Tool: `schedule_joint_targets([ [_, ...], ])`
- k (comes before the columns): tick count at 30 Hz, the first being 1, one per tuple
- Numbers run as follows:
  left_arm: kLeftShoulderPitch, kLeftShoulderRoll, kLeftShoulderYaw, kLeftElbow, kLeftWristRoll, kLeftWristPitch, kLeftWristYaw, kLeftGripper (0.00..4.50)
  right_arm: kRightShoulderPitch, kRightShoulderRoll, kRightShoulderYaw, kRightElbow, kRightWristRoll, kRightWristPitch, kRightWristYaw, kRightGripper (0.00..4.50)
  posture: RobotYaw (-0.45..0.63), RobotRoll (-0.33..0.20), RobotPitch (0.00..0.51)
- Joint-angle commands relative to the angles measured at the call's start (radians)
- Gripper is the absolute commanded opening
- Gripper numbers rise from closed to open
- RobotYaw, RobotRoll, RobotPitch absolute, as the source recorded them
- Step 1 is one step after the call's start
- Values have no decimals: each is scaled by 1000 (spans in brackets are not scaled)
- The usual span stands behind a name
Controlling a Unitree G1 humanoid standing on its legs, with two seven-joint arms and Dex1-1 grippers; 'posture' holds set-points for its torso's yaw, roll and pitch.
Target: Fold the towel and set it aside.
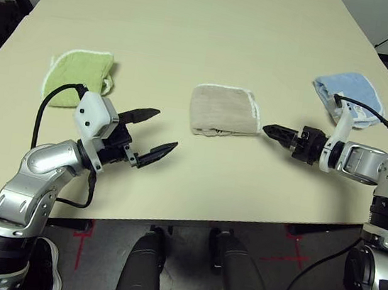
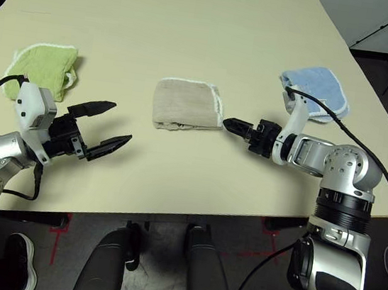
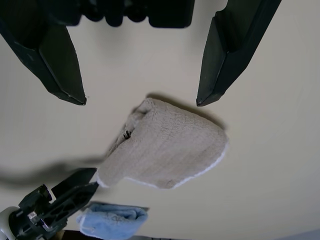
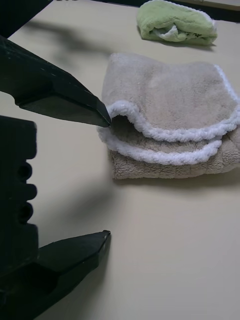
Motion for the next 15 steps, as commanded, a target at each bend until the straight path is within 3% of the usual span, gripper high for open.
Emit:
schedule_joint_targets([
  [1, 13, 0, -10, -19, 10, -5, 2, 4459, 2, 26, -24, 32, -24, 46, -52, 4495, -68, 0, 221],
  [8, 11, 1, -13, -25, 10, 0, 6, 4459, -32, 64, -74, 75, -51, 93, -116, 4495, -66, 0, 219],
  [15, 7, 4, -14, -31, 8, 6, 11, 4459, -42, 60, -28, 57, -55, 76, -84, 4495, -63, 0, 217],
])
